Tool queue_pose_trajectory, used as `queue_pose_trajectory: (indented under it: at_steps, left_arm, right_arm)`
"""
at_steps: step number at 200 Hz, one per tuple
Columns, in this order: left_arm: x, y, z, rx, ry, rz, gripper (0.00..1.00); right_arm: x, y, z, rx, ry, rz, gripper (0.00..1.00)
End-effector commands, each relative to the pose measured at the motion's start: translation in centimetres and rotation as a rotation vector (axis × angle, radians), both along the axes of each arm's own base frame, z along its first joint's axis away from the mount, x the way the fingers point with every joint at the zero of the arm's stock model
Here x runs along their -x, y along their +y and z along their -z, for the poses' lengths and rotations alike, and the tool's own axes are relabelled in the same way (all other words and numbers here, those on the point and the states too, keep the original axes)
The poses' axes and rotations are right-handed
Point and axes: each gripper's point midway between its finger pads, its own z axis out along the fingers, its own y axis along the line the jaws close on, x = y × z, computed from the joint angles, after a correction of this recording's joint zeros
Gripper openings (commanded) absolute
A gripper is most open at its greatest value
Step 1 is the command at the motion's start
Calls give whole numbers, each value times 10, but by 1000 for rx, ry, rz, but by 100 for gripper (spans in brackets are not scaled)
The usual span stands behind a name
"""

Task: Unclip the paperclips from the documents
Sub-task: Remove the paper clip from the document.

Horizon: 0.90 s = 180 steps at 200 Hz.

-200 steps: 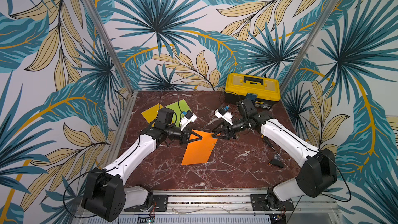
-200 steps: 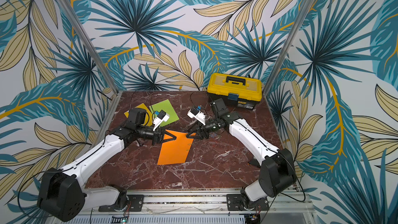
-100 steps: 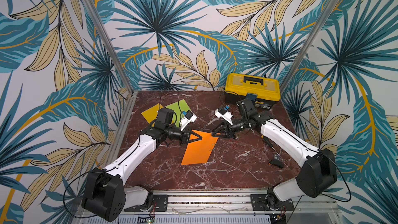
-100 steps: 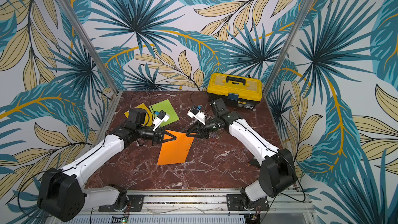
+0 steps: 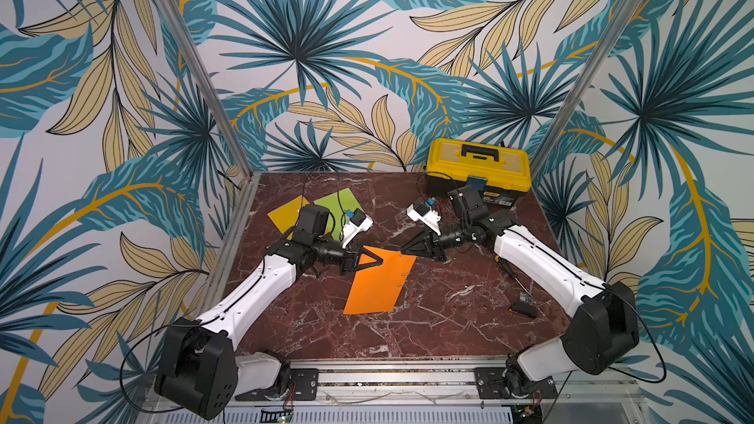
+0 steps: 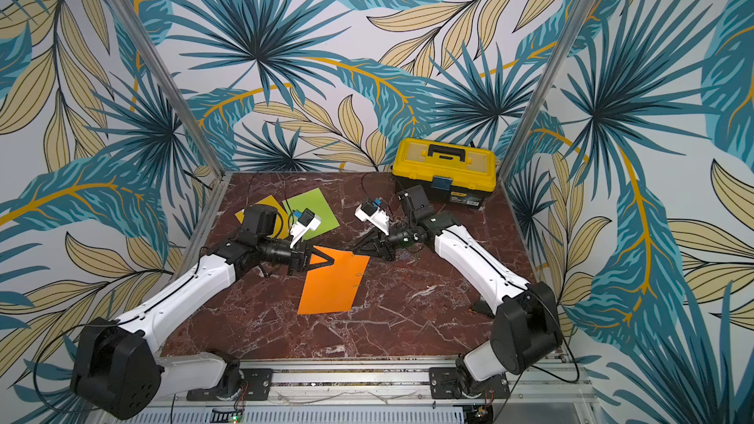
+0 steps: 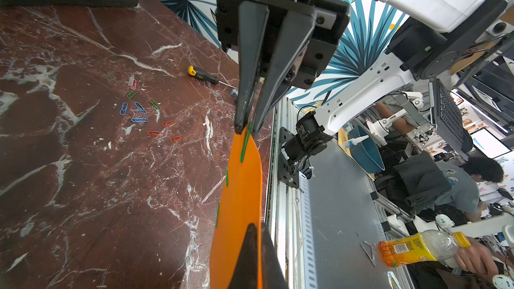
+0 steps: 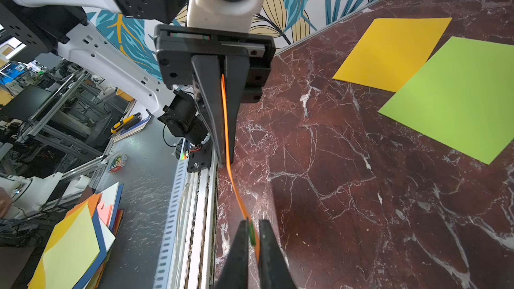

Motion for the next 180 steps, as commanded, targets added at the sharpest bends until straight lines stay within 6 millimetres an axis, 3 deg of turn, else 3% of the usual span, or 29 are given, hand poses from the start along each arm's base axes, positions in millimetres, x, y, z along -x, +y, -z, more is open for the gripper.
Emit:
queue_pose_trajectory:
  at_steps: [1, 180]
  left_arm:
    - [1, -1, -13, 11, -41, 10, 0]
    - [0, -1, -4, -17, -19, 7, 0]
  right_arm:
    - [8, 0, -1, -15, 9, -20, 9]
    - [7, -2, -4, -9, -11, 0, 6]
